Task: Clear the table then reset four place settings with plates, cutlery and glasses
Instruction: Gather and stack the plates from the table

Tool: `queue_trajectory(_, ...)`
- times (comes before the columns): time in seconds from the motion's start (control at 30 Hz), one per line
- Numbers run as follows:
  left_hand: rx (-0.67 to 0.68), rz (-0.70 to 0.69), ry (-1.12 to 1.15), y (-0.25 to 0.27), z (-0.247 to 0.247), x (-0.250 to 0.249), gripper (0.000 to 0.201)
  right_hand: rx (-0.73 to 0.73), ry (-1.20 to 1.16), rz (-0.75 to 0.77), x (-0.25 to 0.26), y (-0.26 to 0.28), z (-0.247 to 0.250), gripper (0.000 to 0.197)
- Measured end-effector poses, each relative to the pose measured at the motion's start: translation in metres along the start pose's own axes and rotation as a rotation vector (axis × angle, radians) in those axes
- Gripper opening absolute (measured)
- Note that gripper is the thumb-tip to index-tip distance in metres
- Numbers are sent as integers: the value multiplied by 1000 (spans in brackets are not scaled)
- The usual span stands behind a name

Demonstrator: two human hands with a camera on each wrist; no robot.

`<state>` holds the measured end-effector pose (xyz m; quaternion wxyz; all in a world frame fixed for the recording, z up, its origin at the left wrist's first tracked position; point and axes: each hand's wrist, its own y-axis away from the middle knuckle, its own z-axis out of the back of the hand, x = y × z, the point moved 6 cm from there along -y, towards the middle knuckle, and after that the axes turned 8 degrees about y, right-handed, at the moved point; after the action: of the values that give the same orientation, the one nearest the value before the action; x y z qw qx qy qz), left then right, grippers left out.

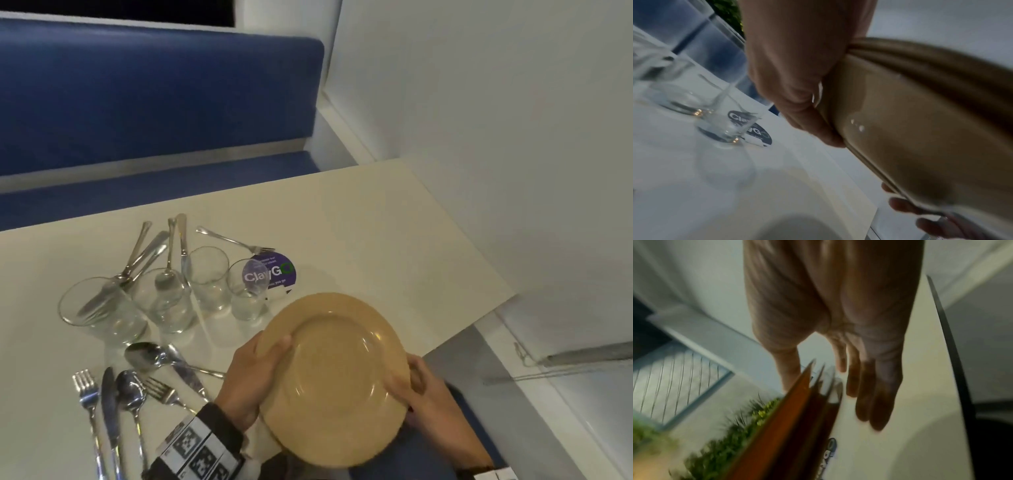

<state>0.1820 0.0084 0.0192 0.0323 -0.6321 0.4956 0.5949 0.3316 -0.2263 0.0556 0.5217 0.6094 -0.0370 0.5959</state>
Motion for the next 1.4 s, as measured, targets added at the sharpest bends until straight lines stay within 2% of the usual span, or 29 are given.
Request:
queue_trajectory(0.07,-10,39,18,-7,-21,8,23,6,124,2,-5,-11,6,65)
queue_trajectory(0.13,18,79,11,-16,-43,17,42,-97,184,17,-12,-31,22,62)
queue_trajectory(0.2,43,102,4,-29,-64,21,55,-168,190,-29,-17,-52,43,48)
queue_trajectory(0.27,8,97,-34,-48,-82,24,50,-108,123,-61,-24,-76,60,44)
queue_trajectory(0.3,-24,78,-71,-59,-91,25,46,-63,88,-75,-27,-89,70,52)
queue_trajectory(0.37,-88,36,-239,-86,-114,28,39,-47,92,-81,-32,-120,96,69)
queue_trajectory(0.5,-140,98,-583,-147,-177,43,44,-160,243,-79,-38,-180,161,52)
queue_trajectory(0.63,-29,189,-786,-206,-251,52,48,-277,288,-119,-46,-229,232,43)
queue_trajectory(0.73,7,172,-762,-249,-303,53,44,-340,257,-141,-39,-259,283,39)
queue_trajectory(0.83,-47,157,-635,-286,-348,54,38,-412,129,-179,-39,-291,335,39)
queue_trajectory(0.9,-80,139,-580,-287,-356,50,37,-463,46,-227,-46,-295,343,42)
queue_trajectory(1.0,-118,107,-560,-293,-370,49,37,-441,-31,-295,-60,-301,346,38)
queue_trajectory(1.07,-111,105,-554,-294,-376,49,44,-386,-57,-281,-56,-300,339,29)
queue_trajectory(1.13,-100,105,-548,-296,-387,48,55,-393,-37,-235,-50,-306,344,22)
queue_trajectory(1.23,-94,68,-533,-301,-397,47,70,-486,-92,-201,-42,-311,355,32)
queue_trajectory(1.27,-98,64,-518,-301,-400,47,72,-475,-114,-208,-41,-312,356,35)
queue_trajectory(1.4,-88,38,-529,-302,-407,50,68,-402,-155,-220,-43,-311,350,21)
